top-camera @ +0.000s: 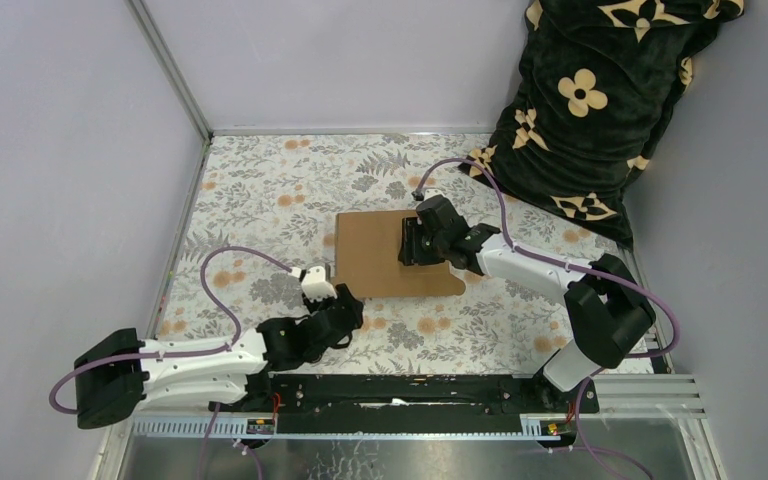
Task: Fold the paper box
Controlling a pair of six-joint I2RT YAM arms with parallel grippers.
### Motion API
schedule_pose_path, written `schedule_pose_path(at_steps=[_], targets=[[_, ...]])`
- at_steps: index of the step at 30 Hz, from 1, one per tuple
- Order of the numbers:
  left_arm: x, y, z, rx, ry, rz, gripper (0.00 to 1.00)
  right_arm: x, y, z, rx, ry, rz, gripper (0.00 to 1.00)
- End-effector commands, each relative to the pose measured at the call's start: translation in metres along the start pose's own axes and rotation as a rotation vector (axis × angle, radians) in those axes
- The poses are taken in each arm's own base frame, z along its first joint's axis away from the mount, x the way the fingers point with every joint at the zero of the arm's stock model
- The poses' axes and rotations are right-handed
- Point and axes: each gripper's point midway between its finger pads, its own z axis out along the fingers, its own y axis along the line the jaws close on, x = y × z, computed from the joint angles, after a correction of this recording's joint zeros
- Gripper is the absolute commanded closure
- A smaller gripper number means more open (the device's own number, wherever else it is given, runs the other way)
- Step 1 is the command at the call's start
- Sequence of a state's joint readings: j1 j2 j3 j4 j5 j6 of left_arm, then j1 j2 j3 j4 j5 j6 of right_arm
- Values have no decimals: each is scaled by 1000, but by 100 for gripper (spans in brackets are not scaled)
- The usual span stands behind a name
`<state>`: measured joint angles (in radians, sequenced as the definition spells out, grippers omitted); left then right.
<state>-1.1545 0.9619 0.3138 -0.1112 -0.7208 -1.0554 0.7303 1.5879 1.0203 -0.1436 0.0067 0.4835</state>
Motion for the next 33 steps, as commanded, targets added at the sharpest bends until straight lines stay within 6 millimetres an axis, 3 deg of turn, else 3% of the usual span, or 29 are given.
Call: schedule_pose_path(at_steps=[1, 9, 12, 17, 20, 23, 25, 33], targets=[[-12, -11, -14, -11, -24, -32, 42, -1, 3, 0, -21, -15, 6, 47], [-9, -32, -41, 55, 18, -27, 44, 3, -5, 7, 13, -12, 4, 47], [-11, -36, -54, 57, 22, 11, 45, -1, -4, 1, 11, -24, 0, 47], [-43, -47, -68, 53, -59, 27, 44, -24, 7, -29, -25, -94, -23, 47], [-74, -51, -74, 50, -157, 20, 35, -34, 11, -48, -36, -132, -37, 46], [-100, -43, -66, 4, -190, 46, 33, -38, 9, -61, -27, -146, -56, 46], [-106, -40, -53, 10, -148, 46, 33, -36, 6, -65, -14, -142, -65, 46], [-109, -13, 0, -63, -29, 63, 38, -24, -34, -76, 149, -159, -91, 47]])
